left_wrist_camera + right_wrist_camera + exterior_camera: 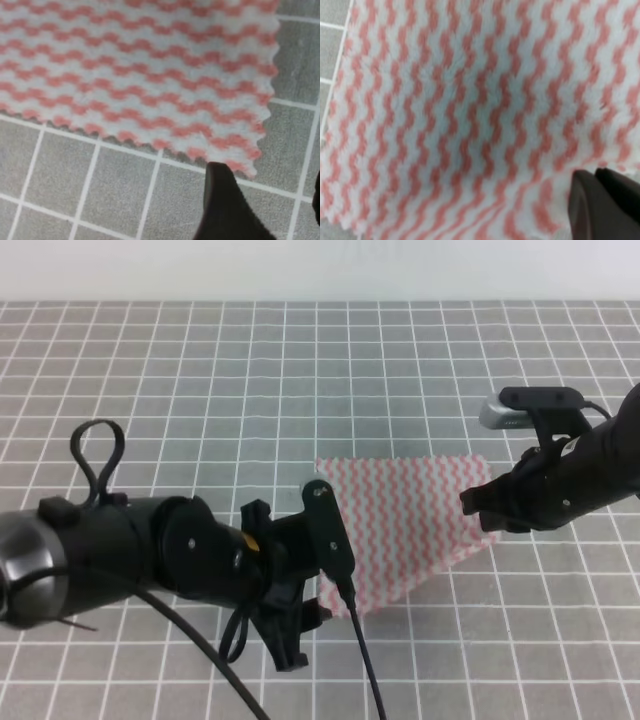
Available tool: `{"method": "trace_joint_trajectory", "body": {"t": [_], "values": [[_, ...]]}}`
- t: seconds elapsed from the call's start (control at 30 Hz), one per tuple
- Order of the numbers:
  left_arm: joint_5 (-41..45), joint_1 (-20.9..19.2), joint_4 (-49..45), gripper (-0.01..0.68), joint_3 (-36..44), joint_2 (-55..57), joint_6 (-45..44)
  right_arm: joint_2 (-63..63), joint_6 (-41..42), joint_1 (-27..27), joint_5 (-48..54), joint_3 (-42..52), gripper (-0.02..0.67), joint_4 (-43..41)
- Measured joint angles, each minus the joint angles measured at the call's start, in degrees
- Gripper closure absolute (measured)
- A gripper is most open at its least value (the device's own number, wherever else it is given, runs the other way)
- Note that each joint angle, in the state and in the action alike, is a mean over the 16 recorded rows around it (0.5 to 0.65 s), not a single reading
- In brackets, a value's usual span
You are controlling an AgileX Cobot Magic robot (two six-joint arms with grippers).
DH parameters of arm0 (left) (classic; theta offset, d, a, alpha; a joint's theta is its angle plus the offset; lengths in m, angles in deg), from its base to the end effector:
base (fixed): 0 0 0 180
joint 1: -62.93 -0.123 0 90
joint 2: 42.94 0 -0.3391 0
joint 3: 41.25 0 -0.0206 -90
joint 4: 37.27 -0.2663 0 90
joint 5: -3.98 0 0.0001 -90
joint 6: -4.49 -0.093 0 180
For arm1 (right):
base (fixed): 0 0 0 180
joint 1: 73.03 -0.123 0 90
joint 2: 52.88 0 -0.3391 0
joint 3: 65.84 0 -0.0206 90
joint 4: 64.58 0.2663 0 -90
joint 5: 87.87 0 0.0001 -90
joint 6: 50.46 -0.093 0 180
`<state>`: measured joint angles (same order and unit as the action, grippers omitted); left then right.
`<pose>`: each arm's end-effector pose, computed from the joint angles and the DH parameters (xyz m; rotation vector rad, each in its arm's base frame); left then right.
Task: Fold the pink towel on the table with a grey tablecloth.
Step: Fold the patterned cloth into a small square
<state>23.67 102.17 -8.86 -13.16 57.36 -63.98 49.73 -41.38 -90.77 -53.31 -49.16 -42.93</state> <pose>0.2489 -0.2226 0.2314 1.6908 1.8924 -0.1894 0.3361 0.1280 0.2613 -0.2745 2.6677 0.4311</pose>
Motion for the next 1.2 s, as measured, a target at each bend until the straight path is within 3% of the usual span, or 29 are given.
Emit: {"method": "trace_joint_trajectory", "body": {"t": [0.73, 1.2], "values": [[-6.14, 6.37, -2.45, 0.323, -1.39, 4.33, 0.68, -0.01, 0.01, 0.05, -2.85, -0.24, 0.666, 0.64], [-11.21, 6.73, -3.22, 0.322, -1.33, 6.60, 1.69, -0.08, -0.01, 0.06, -3.34, -0.51, 0.666, 0.65]]}}
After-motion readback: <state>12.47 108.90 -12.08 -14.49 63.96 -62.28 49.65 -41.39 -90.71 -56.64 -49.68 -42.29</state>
